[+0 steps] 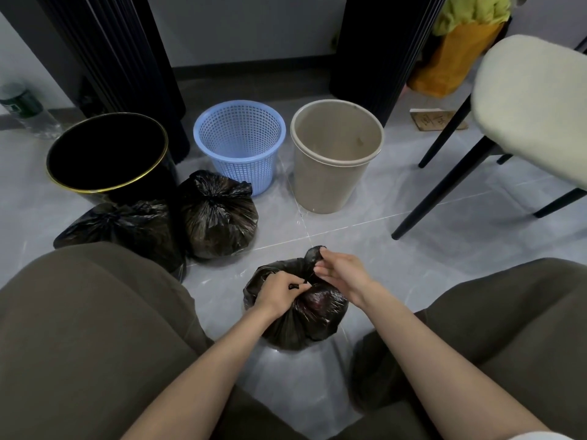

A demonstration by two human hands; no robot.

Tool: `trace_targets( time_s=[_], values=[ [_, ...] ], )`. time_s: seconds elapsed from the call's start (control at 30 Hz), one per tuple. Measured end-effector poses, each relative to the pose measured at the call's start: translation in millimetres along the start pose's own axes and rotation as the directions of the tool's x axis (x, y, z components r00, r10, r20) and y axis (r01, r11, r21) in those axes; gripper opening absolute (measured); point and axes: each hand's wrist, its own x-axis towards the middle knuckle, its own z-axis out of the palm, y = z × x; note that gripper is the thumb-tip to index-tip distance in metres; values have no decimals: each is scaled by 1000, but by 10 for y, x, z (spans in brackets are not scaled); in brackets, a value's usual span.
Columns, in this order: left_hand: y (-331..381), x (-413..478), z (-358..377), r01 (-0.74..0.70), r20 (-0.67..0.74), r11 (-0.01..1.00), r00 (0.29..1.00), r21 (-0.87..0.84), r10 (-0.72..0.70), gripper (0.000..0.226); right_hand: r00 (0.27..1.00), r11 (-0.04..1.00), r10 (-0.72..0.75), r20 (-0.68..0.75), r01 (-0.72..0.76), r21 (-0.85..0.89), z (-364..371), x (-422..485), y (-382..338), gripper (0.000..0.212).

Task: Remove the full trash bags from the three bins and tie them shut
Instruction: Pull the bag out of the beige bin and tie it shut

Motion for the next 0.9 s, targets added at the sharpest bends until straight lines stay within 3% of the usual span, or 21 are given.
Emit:
trace_targets(
  time_s=[0.1,0.13,0.27,0.37,0.47,0.57,0.67,0.73,0.9],
  values=[
    [-29,19,14,67,16,987,998,-144,-65,16,999,981,-5,-42,13,192,63,-14,46,14],
    [-35,28,15,95,14,978,995,-186,-94,15,997,983,-1,-78,15,183,90,-1,93,12],
    [-15,57,-39,222,-27,931,970,-290,-240,28,970,992,-100,-221,80,-98,186,35,302,10],
    [3,47,-63,325,-9,829,929,-455,-369,30,974,901,-197,-110,135,-412,197,-25,371,6],
    [14,35,-68,394,66,757,903,-522,-424,30,976,742,-195,102,215,-635,191,-83,440,21],
    [15,40,-68,397,100,647,890,-651,-446,31,956,593,-213,202,291,-751,194,-48,532,27],
    [25,36,-101,366,76,530,868,-765,-491,29,934,513,-258,246,348,-784,175,-21,591,21],
    [35,34,-118,350,64,497,862,-794,-503,30,924,539,-301,238,370,-756,163,-28,599,15],
    [-3,63,-152,331,24,525,862,-784,-506,31,902,622,-406,146,390,-679,164,-17,593,10]
  ],
)
